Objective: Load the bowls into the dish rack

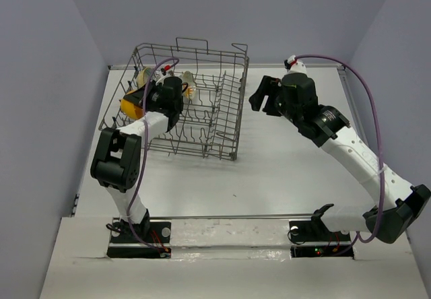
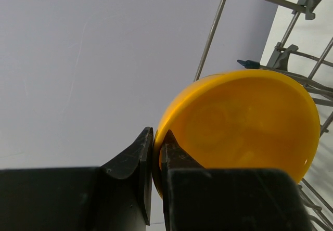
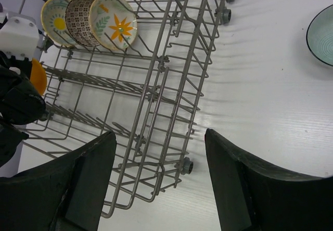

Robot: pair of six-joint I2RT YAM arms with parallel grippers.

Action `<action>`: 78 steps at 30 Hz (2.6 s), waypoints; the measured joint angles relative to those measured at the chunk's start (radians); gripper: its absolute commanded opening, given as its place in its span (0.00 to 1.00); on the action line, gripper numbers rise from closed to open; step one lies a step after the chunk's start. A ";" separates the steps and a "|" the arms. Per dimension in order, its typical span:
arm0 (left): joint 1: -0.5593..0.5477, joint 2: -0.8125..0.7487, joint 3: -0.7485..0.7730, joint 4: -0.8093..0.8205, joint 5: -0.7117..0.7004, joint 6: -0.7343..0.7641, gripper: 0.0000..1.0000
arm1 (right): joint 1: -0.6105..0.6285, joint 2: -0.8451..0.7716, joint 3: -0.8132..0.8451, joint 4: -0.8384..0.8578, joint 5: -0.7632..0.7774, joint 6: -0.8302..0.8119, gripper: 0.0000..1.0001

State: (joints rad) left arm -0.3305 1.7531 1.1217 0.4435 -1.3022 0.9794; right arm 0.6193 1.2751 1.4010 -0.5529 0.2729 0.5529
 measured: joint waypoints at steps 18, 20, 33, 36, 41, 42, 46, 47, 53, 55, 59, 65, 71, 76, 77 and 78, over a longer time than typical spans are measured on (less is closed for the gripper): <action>-0.046 0.034 -0.029 0.101 -0.023 0.053 0.00 | 0.000 -0.039 -0.027 0.005 0.001 0.000 0.76; -0.046 0.034 -0.029 0.103 -0.023 0.055 0.00 | 0.000 -0.039 -0.028 0.005 0.001 0.000 0.76; -0.030 0.004 -0.071 0.152 0.029 0.113 0.00 | 0.000 -0.046 -0.043 0.005 0.004 -0.007 0.76; -0.020 -0.002 -0.082 0.177 0.045 0.138 0.00 | 0.000 -0.056 -0.045 0.006 0.006 -0.008 0.76; -0.012 -0.011 -0.111 0.231 0.068 0.205 0.00 | 0.000 -0.069 -0.059 0.007 0.008 -0.011 0.77; -0.013 -0.016 -0.123 0.256 0.078 0.227 0.00 | 0.000 -0.069 -0.059 0.007 0.008 -0.012 0.76; -0.013 -0.018 -0.144 0.307 0.093 0.274 0.00 | 0.000 -0.070 -0.060 0.007 0.008 -0.014 0.77; -0.013 -0.018 -0.147 0.319 0.095 0.284 0.00 | 0.000 -0.071 -0.060 0.007 0.008 -0.014 0.77; -0.023 -0.012 -0.149 0.338 0.093 0.319 0.00 | 0.000 -0.071 -0.066 0.008 0.010 -0.015 0.77; -0.035 -0.003 -0.149 0.352 0.088 0.332 0.00 | 0.000 -0.072 -0.071 0.007 0.012 -0.015 0.77; -0.055 0.025 -0.149 0.381 0.069 0.364 0.00 | 0.000 -0.072 -0.074 0.007 0.015 -0.015 0.77; -0.068 0.045 -0.149 0.415 0.053 0.400 0.00 | 0.000 -0.076 -0.074 0.007 0.019 -0.015 0.77; -0.078 0.055 -0.149 0.426 0.044 0.411 0.02 | 0.000 -0.084 -0.074 0.007 0.020 -0.015 0.77; -0.089 0.068 -0.149 0.439 0.034 0.428 0.05 | 0.000 -0.087 -0.074 0.007 0.022 -0.015 0.77; -0.090 0.069 -0.149 0.442 0.032 0.430 0.05 | 0.000 -0.089 -0.075 0.007 0.023 -0.015 0.77; -0.090 0.072 -0.149 0.446 0.029 0.434 0.05 | 0.000 -0.090 -0.075 0.007 0.023 -0.015 0.77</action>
State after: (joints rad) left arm -0.4210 1.8252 0.9726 0.8894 -1.2732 1.4132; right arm 0.6193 1.1847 1.3262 -0.5457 0.2958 0.5377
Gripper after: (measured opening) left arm 0.170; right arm 0.774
